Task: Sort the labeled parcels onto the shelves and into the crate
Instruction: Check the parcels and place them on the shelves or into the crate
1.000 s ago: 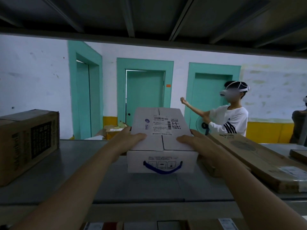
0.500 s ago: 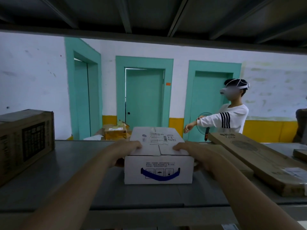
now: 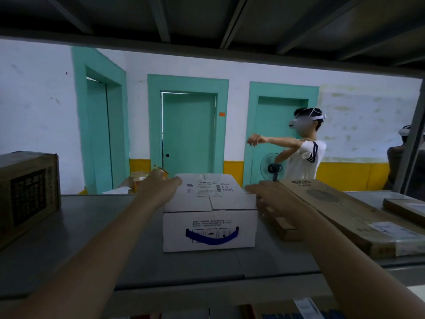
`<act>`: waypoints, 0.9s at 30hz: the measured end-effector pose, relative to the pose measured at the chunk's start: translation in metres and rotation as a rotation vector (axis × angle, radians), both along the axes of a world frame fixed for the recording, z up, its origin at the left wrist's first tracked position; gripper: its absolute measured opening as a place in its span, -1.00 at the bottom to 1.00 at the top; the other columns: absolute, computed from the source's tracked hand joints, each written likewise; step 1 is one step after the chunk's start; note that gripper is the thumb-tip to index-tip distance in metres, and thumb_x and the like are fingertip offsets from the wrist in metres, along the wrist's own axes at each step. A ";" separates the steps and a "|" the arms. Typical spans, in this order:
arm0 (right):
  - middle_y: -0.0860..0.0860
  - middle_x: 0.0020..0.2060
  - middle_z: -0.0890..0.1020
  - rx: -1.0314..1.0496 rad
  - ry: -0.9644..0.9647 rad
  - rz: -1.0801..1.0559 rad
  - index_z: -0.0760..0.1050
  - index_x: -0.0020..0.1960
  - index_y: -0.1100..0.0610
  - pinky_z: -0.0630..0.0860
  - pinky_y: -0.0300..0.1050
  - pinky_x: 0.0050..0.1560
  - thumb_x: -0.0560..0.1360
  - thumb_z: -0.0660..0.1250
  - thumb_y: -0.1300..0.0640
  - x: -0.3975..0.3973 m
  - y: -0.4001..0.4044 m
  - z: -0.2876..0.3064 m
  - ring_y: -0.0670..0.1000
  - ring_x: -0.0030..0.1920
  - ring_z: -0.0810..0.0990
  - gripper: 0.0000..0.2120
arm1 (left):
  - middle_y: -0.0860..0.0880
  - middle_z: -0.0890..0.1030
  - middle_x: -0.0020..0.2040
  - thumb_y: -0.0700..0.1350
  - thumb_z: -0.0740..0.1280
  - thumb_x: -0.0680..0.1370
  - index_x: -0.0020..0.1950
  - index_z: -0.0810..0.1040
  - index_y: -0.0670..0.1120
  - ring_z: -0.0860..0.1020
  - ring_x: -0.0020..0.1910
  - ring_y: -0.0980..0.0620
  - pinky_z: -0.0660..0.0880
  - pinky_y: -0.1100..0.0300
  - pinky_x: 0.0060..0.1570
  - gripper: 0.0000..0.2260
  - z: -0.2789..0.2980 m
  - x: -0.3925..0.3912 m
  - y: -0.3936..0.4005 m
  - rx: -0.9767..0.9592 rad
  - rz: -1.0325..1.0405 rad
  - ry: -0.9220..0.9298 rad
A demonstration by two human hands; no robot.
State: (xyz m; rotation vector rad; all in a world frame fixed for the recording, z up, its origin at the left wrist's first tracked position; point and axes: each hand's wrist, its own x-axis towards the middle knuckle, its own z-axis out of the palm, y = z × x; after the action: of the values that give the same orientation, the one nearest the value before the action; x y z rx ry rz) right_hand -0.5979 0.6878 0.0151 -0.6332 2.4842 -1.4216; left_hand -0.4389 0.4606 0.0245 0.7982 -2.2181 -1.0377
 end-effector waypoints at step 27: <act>0.13 0.43 0.42 0.366 0.377 0.060 0.27 0.53 0.06 0.43 -0.02 0.18 0.48 0.41 -0.21 -0.080 0.149 -0.013 0.13 0.34 0.45 -0.26 | -0.05 0.52 0.24 0.13 0.31 0.57 0.24 0.41 0.01 0.45 0.11 0.01 0.43 0.04 0.18 -0.68 -0.025 -0.124 0.222 -0.163 -0.238 -0.240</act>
State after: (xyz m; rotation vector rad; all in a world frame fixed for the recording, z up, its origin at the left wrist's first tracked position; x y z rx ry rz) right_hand -0.6781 0.8366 0.0024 -0.9550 2.8758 -0.8493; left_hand -0.5628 0.6829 -0.0001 0.6247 -2.6150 -0.8905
